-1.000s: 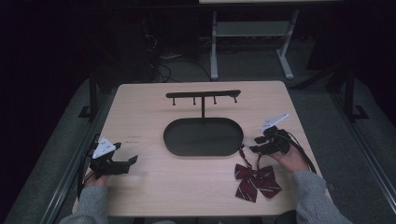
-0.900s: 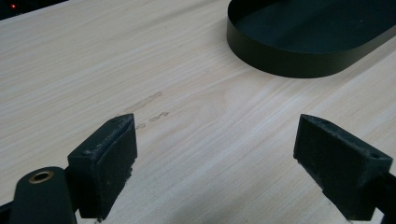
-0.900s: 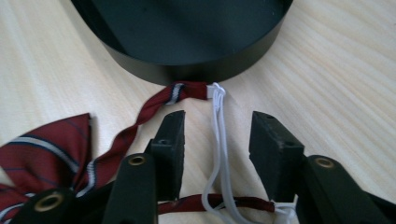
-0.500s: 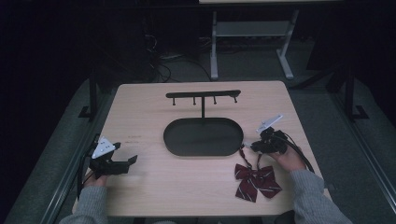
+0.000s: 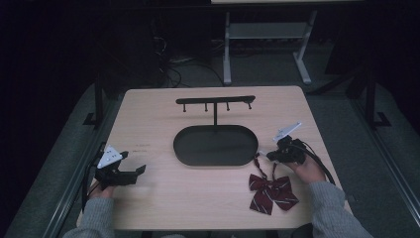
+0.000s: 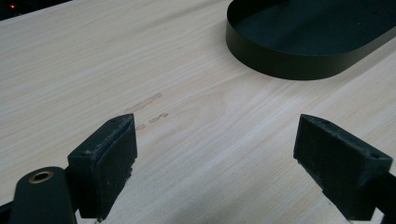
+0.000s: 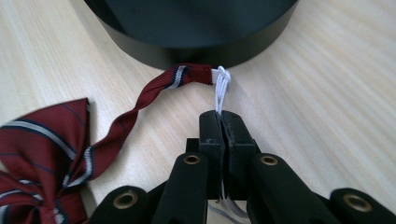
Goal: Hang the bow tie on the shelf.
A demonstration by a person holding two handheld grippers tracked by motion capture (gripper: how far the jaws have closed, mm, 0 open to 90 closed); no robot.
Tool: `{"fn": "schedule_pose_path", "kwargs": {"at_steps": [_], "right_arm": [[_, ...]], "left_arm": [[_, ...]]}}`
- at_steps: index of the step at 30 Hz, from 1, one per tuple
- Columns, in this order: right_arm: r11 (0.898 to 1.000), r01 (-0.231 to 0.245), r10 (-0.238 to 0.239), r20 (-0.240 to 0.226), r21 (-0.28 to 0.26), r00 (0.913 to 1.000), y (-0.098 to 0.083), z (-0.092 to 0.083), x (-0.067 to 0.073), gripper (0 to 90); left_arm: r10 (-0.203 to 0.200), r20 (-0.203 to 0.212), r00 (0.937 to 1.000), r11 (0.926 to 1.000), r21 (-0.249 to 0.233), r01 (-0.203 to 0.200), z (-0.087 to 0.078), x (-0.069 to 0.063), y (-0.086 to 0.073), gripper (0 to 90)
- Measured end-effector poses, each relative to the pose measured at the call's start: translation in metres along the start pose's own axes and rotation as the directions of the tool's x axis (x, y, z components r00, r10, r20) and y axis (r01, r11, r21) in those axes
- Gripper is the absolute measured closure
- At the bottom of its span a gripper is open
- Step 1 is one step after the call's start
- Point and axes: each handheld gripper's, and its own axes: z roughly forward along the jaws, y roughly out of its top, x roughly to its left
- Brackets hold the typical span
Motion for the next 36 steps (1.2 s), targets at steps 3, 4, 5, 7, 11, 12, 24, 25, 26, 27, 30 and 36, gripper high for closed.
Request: {"fn": "schedule_pose_path", "kwargs": {"at_steps": [3,4,5,7,11,12,24,25,26,27,30,36], "right_arm": [[1.000,0.006,-0.006,0.004,-0.015,1.0000,0.001,-0.004,0.002,87.4],[1.000,0.008,-0.008,0.006,-0.025,0.9999,0.002,-0.008,0.005,87.4],[1.000,0.008,-0.008,0.006,-0.025,0.9999,0.002,-0.008,0.005,87.4],[0.999,0.018,-0.018,0.010,-0.031,0.9998,0.002,-0.012,0.007,87.5],[0.999,0.019,-0.019,0.009,-0.050,0.9998,0.002,-0.019,0.010,87.5],[0.998,0.025,-0.024,0.012,-0.056,0.9996,0.002,-0.021,0.011,87.5],[0.988,0.038,-0.035,0.023,-0.148,0.9991,0.000,-0.048,0.021,87.6],[0.988,0.036,-0.033,0.023,-0.151,0.9992,0.000,-0.049,0.022,87.7],[0.987,0.036,-0.033,0.023,-0.157,0.9992,0.000,-0.050,0.022,87.7],[0.987,0.039,-0.036,0.022,-0.157,0.9991,0.000,-0.051,0.023,87.7],[0.986,0.039,-0.036,0.022,-0.162,0.9991,0.001,-0.056,0.025,87.7],[0.981,0.064,-0.062,0.022,-0.180,0.9979,0.006,-0.063,0.032,87.7]], "left_arm": [[0.002,0.001,1.0000,1.0000,0.001,-0.002,0.000,0.000,0.000,13.0],[0.000,0.001,1.0000,1.0000,0.001,0.000,0.000,0.000,0.000,13.0],[0.000,0.001,1.0000,1.0000,0.001,0.000,0.000,0.000,0.000,13.0],[0.003,0.000,1.0000,1.0000,0.003,-0.003,0.000,0.000,0.000,13.0],[0.002,0.002,1.0000,1.0000,0.001,-0.002,0.000,-0.001,0.000,13.0],[0.002,0.002,1.0000,1.0000,0.001,-0.002,0.000,-0.001,0.000,13.0],[0.004,0.008,1.0000,1.0000,0.004,-0.004,0.001,-0.002,0.000,13.1],[0.005,0.007,1.0000,1.0000,0.006,-0.005,0.001,-0.002,0.000,13.0],[0.003,0.008,1.0000,1.0000,0.005,-0.003,0.001,-0.002,0.000,13.0],[0.004,0.009,1.0000,1.0000,0.005,-0.004,0.001,-0.002,0.000,13.0],[0.003,0.007,1.0000,1.0000,0.001,-0.003,0.002,-0.002,0.000,13.0],[0.010,0.010,0.9999,0.9999,0.013,-0.010,0.001,-0.002,0.000,13.0]]}}
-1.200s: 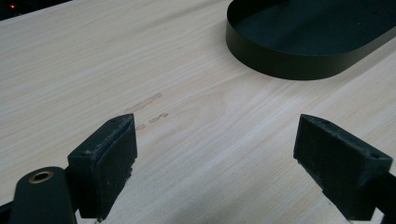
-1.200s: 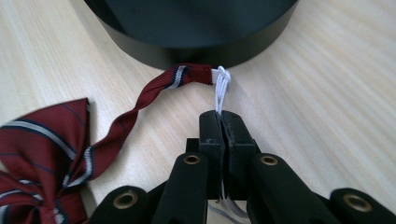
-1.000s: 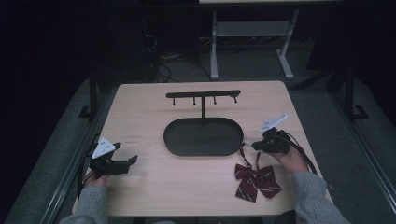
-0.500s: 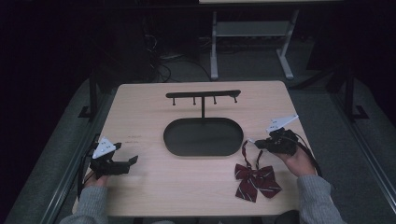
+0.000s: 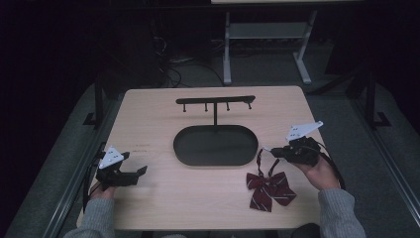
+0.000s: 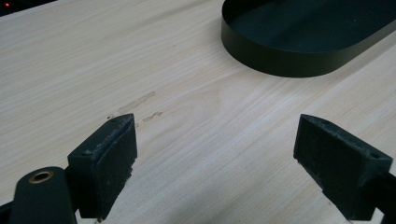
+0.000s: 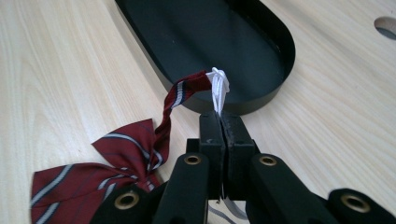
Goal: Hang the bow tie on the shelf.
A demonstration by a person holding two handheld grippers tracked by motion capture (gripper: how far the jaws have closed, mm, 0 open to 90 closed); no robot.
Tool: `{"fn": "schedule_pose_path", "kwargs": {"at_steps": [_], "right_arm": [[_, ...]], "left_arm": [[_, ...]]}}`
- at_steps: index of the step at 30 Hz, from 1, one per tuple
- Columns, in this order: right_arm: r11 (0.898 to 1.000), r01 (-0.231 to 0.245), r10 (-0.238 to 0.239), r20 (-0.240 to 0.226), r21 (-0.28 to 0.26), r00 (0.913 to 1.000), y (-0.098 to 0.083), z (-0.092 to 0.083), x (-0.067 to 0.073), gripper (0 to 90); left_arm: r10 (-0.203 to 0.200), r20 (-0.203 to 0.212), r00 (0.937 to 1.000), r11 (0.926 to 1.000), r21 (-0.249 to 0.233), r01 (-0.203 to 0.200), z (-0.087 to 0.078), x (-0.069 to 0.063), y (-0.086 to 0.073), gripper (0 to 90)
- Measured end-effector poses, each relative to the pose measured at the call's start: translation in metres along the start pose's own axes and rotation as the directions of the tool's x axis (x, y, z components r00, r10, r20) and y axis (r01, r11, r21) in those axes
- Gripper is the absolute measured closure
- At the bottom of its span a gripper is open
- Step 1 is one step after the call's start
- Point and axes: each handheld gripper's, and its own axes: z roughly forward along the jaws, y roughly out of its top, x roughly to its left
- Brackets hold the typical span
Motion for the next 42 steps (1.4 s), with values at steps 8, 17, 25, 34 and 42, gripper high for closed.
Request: {"fn": "schedule_pose_path", "kwargs": {"at_steps": [8,17,25,34,42], "right_arm": [[1.000,0.011,-0.011,-0.004,-0.025,0.9999,0.007,-0.010,0.006,87.8],[0.999,0.035,-0.034,0.001,-0.030,0.9994,0.016,-0.017,0.012,87.8],[0.997,0.061,-0.061,-0.001,-0.045,0.9981,0.026,-0.026,0.017,87.8],[0.994,0.086,-0.086,0.004,-0.066,0.9963,0.039,-0.037,0.020,87.9],[0.992,0.100,-0.100,-0.001,-0.075,0.9950,0.049,-0.037,0.021,87.8]], "left_arm": [[-0.007,0.001,1.0000,0.9999,-0.008,0.007,0.001,-0.001,0.000,13.0],[-0.009,0.001,1.0000,1.0000,-0.004,0.009,0.000,-0.001,0.000,13.0],[-0.013,0.001,0.9999,0.9999,-0.003,0.013,0.001,-0.001,-0.001,13.0],[-0.024,0.000,0.9997,0.9996,-0.012,0.024,0.002,-0.002,0.000,13.0],[-0.022,-0.007,0.9997,0.9997,-0.007,0.022,0.001,0.000,0.000,13.0]]}}
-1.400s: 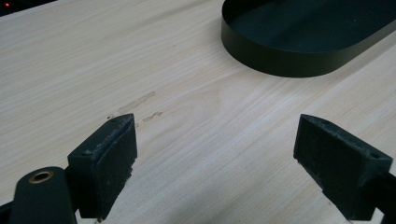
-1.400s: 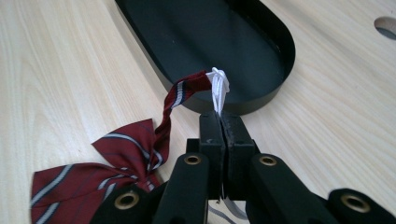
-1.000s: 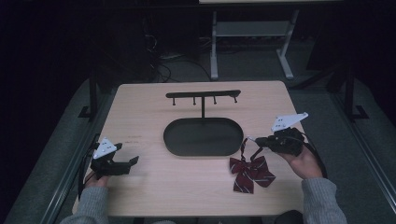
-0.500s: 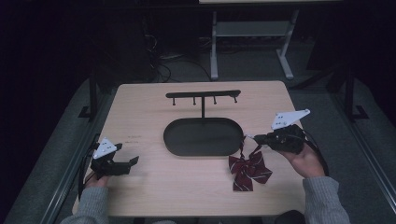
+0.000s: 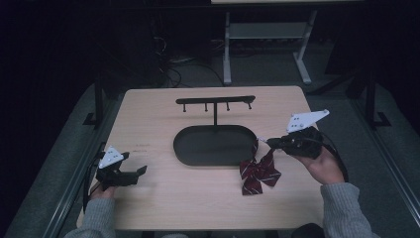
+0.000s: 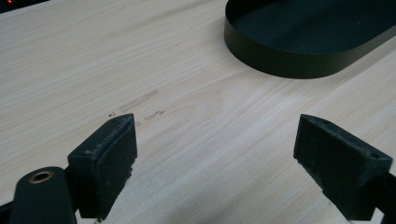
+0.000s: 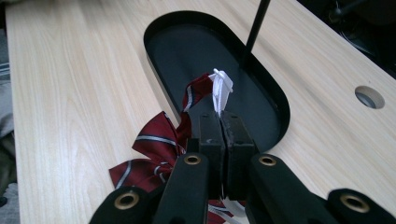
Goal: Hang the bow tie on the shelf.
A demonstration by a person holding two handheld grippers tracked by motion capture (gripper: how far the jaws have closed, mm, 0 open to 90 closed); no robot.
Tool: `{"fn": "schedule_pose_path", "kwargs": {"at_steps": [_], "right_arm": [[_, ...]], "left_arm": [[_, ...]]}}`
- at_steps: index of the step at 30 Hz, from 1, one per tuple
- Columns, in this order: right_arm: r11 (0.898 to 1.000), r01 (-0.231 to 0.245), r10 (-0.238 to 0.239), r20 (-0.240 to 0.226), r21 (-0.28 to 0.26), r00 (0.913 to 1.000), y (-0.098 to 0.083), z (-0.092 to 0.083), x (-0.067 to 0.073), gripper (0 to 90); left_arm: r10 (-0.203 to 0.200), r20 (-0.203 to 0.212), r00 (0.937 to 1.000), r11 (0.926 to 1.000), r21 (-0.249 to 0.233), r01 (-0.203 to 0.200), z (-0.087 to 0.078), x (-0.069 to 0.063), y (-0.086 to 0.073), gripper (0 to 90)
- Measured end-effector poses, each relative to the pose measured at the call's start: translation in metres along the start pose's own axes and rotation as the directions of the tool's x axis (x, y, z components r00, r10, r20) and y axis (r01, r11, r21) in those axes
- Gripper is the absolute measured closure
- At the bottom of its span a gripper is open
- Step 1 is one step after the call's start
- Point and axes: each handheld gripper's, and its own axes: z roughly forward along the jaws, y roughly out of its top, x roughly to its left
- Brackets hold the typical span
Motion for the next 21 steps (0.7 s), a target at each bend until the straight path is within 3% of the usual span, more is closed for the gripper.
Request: {"fn": "schedule_pose_path", "kwargs": {"at_steps": [21], "right_arm": [[0.999,0.030,-0.031,-0.042,-0.026,0.9986,0.042,0.007,-0.001,87.8]], "left_arm": [[0.008,0.003,1.0000,1.0000,-0.004,-0.008,-0.001,0.000,0.000,13.0]]}}
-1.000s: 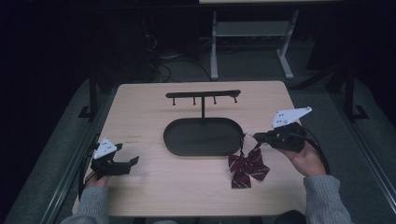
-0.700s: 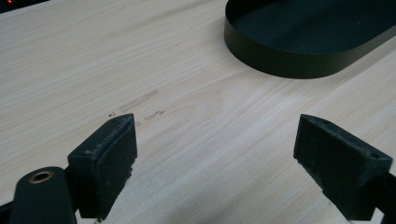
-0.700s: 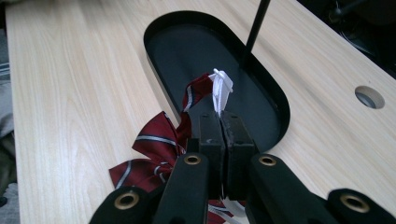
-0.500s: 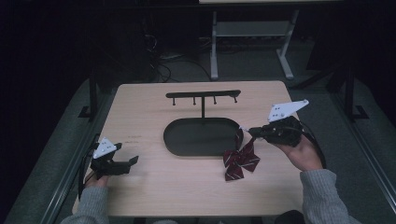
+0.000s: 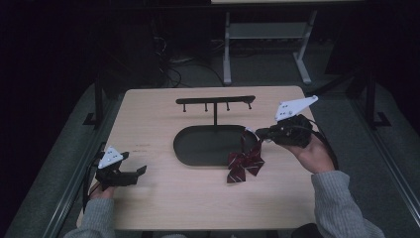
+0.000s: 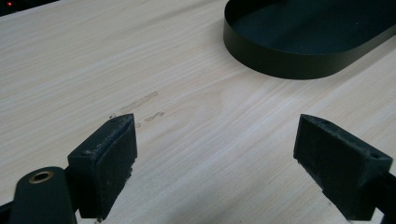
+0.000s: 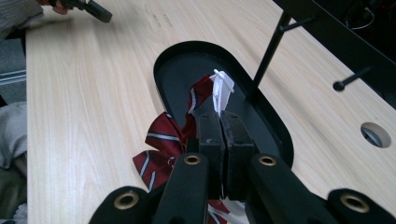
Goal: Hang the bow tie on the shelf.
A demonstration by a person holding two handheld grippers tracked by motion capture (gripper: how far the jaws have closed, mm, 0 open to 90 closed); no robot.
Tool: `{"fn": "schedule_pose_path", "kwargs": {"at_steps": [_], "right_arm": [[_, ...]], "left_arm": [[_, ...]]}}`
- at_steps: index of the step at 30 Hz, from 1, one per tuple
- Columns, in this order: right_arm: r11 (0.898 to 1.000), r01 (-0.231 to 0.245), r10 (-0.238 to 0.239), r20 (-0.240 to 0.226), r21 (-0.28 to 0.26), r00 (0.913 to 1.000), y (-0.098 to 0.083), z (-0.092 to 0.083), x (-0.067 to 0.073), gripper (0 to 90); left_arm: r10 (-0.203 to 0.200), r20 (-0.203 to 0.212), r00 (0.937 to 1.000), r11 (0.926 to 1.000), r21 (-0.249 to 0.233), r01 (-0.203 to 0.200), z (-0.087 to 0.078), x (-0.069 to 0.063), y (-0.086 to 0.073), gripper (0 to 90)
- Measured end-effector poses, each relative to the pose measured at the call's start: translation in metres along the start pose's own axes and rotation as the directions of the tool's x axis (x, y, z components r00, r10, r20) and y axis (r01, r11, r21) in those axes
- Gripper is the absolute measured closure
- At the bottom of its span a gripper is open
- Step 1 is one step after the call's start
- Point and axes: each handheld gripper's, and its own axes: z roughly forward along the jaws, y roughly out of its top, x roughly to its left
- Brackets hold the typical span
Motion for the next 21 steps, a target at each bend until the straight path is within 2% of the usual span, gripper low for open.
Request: {"fn": "schedule_pose_path", "kwargs": {"at_steps": [21], "right_arm": [[1.000,0.021,-0.021,-0.022,0.010,0.9995,0.038,0.007,-0.008,87.8]], "left_arm": [[0.001,0.000,1.0000,1.0000,0.001,-0.001,0.000,0.000,0.000,13.0]]}}
